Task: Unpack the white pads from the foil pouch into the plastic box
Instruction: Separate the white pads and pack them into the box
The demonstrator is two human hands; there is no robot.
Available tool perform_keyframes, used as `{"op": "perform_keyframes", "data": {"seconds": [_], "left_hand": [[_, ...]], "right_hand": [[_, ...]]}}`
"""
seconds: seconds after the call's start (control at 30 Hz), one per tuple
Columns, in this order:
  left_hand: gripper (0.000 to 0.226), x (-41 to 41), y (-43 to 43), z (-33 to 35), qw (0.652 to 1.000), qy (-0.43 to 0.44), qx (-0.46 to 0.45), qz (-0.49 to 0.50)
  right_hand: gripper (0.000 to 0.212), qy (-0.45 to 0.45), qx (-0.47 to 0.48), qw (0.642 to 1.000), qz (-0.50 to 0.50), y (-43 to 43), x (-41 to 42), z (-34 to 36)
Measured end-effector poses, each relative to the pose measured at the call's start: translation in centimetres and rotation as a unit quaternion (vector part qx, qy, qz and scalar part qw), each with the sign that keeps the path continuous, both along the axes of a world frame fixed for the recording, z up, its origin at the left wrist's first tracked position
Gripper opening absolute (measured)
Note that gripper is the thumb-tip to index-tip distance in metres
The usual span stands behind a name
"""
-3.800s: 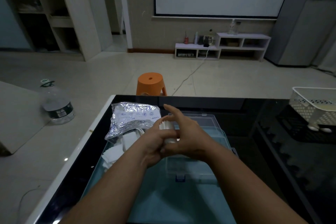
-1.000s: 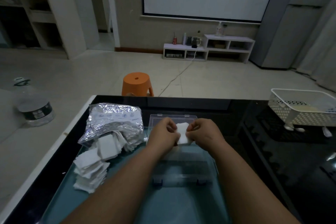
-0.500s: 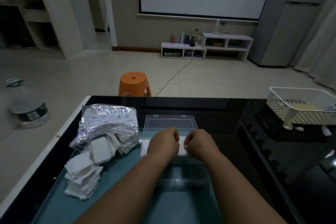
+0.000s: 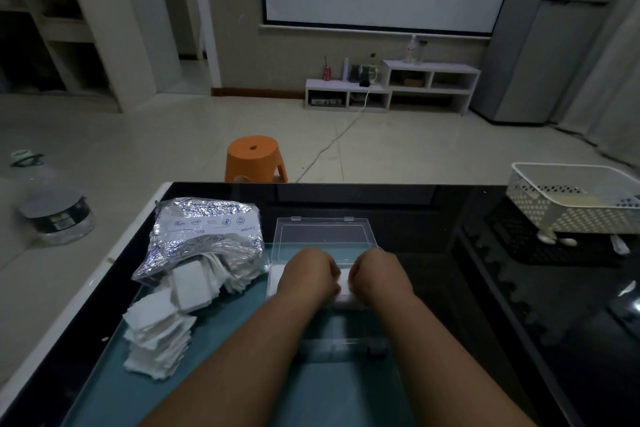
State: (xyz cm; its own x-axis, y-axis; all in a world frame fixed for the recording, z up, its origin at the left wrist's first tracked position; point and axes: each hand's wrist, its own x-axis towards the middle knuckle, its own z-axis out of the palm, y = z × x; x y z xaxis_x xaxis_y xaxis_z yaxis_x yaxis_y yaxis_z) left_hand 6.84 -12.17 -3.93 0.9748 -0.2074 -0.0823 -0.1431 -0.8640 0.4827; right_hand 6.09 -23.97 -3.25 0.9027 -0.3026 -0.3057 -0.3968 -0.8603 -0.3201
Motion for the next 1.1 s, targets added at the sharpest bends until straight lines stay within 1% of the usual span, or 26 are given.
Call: {"op": "perform_keyframes", "data": {"seconds": [0.13,0.23,0.33,0.4,0.47,0.5,0.57,0.67,0.77,0.8,0.9,1.0,1.1], "left_hand": [[0.021,-0.1,0.1,-0.4,1.0,0.002,-0.002,-0.002],[0.017,-0.2,0.2,-0.4,1.0,0.011,-0.015,-0.007],[0.034,-0.3,0.4,-0.4,0.999,0.015,0.026,-0.04],[0.033,-0.5,0.3,-0.6,0.998,-0.003,0.048,-0.046],[0.032,-0.8,0.1,-0.7,0.997,-0.021,0.056,-0.046],[0.033,-0.9,0.0,-0.7,0.998,-0.023,0.051,-0.042],[0.033,-0.9,0.3,-0.6,1.0,-0.011,0.004,-0.029],[0.034,-1.0,1.6,-0.2,0.994,0.012,-0.109,0.01],[0.04,-1.4,3.3,0.2,0.966,0.039,-0.248,0.067],[0.04,-1.7,3.9,0.6,0.958,0.043,-0.27,0.084],[0.033,-2.3,5.6,1.6,0.957,0.02,-0.268,0.106],[0.028,-3.2,7.3,2.7,0.963,-0.013,-0.249,0.1],[0.026,-3.8,9.2,3.5,0.968,-0.032,-0.227,0.105]], "right_hand": [[0.008,0.014,0.015,1.0,0.007,0.3,0.1,-0.1],[0.005,0.038,0.017,0.999,-0.013,0.5,0.3,0.2],[0.022,0.049,0.019,0.998,-0.037,0.6,0.4,0.6],[0.018,0.052,0.021,0.998,-0.034,0.8,0.3,0.9],[0.006,0.049,0.021,0.999,-0.011,0.8,0.2,0.9],[0.008,0.035,0.024,0.999,-0.001,0.7,0.2,0.6],[0.01,-0.019,0.054,0.998,0.005,0.4,-0.1,0.0],[0.012,-0.119,0.144,0.982,-0.025,-0.1,-0.5,-0.3],[0.01,-0.158,0.207,0.965,-0.039,0.3,-0.7,0.3],[0.01,-0.166,0.211,0.963,-0.035,0.7,-0.9,0.6],[0.015,-0.187,0.212,0.959,-0.008,2.1,-1.4,1.2],[0.009,-0.203,0.207,0.957,0.022,4.1,-2.1,2.1],[0.008,-0.208,0.215,0.953,0.042,6.0,-2.7,2.7]]}}
